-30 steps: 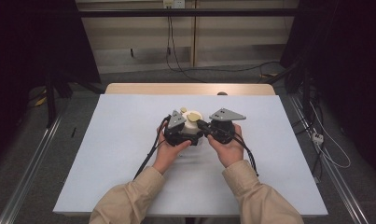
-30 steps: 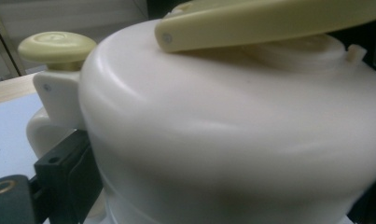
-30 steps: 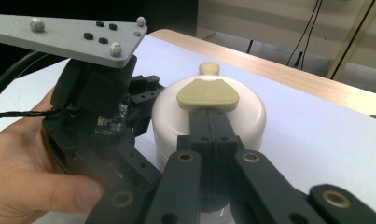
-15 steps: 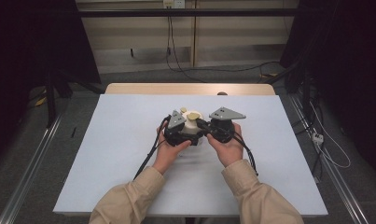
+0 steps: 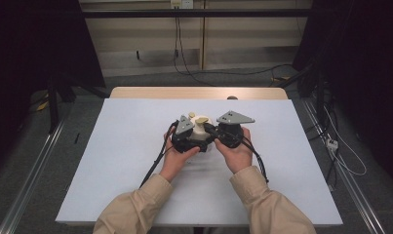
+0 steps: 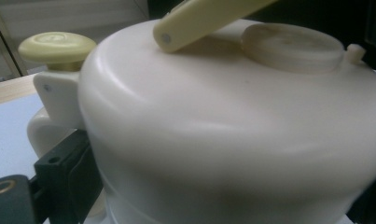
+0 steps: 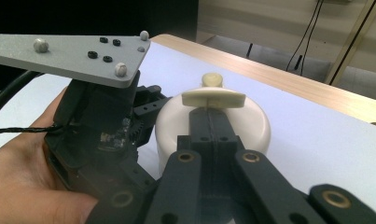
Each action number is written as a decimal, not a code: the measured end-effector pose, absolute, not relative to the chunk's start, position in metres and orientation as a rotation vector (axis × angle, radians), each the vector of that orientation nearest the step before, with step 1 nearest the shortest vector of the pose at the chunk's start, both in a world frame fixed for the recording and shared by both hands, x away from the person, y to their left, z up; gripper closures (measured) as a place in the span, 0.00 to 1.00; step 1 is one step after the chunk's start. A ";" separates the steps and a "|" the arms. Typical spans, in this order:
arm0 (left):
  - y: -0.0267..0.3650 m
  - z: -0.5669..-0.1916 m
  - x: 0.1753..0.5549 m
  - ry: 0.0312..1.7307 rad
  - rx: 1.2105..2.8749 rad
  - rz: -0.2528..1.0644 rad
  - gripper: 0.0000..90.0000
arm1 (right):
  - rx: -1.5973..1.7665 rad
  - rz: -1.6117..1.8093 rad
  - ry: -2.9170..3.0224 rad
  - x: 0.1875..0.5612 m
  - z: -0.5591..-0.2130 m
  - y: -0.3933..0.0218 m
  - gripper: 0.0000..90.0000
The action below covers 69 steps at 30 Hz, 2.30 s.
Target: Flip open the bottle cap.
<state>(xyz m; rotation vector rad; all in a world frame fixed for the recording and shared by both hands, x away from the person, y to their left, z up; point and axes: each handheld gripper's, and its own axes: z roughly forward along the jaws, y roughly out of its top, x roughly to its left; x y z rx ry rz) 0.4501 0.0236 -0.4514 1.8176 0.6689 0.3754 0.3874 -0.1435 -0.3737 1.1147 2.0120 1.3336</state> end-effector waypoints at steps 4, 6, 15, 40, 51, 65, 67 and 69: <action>0.024 -0.451 0.450 0.669 1.817 0.376 0.06 | 1.112 1.336 2.010 0.388 -0.373 -0.142 1.00; 0.024 -0.451 0.450 0.669 1.816 0.376 0.06 | 1.110 1.338 2.007 0.389 -0.372 -0.141 1.00; 0.023 -0.451 0.450 0.671 1.816 0.377 0.06 | 1.108 1.332 1.998 0.392 -0.373 -0.141 1.00; 0.023 -0.452 0.450 0.670 1.815 0.377 0.06 | 1.105 1.336 1.979 0.398 -0.370 -0.137 1.00; 0.023 -0.452 0.450 0.670 1.815 0.377 0.06 | 1.103 1.332 1.974 0.400 -0.369 -0.135 1.00; 0.023 -0.452 0.450 0.670 1.815 0.376 0.06 | 1.104 1.336 1.973 0.404 -0.368 -0.133 1.00; 0.023 -0.452 0.450 0.669 1.816 0.375 0.06 | 1.105 1.334 1.973 0.405 -0.368 -0.133 1.00; 0.024 -0.452 0.450 0.669 1.816 0.376 0.06 | 1.106 1.334 1.970 0.405 -0.368 -0.133 1.00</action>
